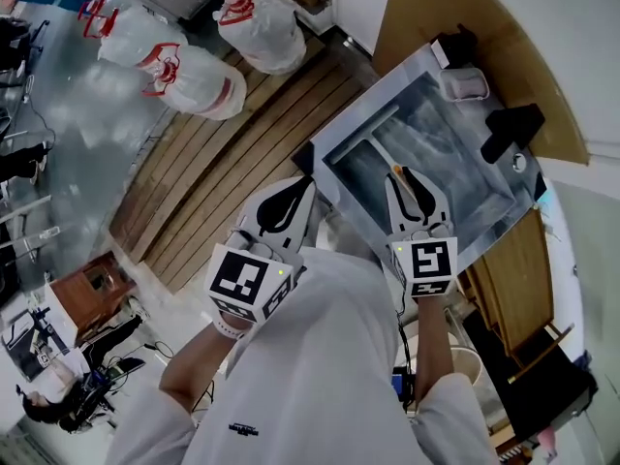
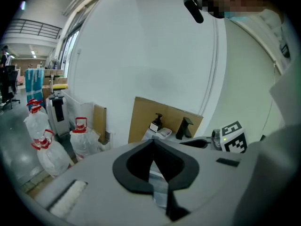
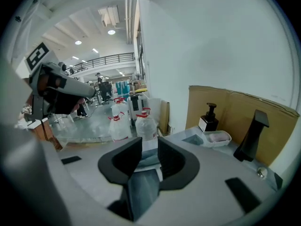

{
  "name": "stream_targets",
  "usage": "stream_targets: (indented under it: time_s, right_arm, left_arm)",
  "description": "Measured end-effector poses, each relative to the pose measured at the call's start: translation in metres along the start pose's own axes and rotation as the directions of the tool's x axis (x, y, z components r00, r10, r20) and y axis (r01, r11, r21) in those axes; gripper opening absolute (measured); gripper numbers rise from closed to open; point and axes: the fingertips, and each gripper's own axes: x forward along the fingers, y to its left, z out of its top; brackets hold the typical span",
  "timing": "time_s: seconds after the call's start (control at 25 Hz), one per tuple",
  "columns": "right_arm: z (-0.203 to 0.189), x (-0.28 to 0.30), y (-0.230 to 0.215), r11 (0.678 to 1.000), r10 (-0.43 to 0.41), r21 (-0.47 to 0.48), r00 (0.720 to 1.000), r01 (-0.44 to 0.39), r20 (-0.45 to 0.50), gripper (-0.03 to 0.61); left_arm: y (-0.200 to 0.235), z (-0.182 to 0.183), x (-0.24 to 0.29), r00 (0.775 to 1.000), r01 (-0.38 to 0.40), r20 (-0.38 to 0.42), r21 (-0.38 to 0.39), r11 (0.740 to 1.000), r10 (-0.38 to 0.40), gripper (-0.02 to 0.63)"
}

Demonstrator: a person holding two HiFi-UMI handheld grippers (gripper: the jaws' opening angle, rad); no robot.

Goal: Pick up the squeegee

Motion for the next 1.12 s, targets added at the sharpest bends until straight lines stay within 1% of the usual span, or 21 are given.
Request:
stream_targets:
  time_s: [0.16,0.44,0.6,0.84,1.12]
  right_arm:
    - [-0.016,0.018,-0.006,0.999,0.018,-0.039,0.998,-0.02,-0.057,0.074]
    - [-0.05,0.051,-0.014,0.997,0.05,-0.044,0.99,-0.056,-0.134,0.074]
    - [-0.072,0.075,-0.019,0.995,0.059,-0.073,0.983,-0.073,-0.174,0.075]
    - [-0.111,0.105,-0.022,0.989,0.091,-0.087,0.963,-0.117,-0.255,0.087]
    - [-0.15,0.132,-0.026,0.984,0.115,-0.089,0.927,-0.156,-0.358,0.087]
  left_arm:
    - [0.003,-0.012,0.014,1.0,0.012,-0.026,-0.016,1.0,-0.012,0.005]
    - [0.012,-0.03,0.043,0.998,0.025,-0.057,-0.036,0.999,-0.027,0.005]
    - [0.021,-0.04,0.06,0.997,0.03,-0.069,-0.042,0.999,-0.033,0.005]
    - [0.027,-0.06,0.083,0.994,0.043,-0.101,-0.058,0.997,-0.049,0.005]
    - [0.023,-0.095,0.107,0.985,0.055,-0.158,-0.106,0.993,-0.072,0.005]
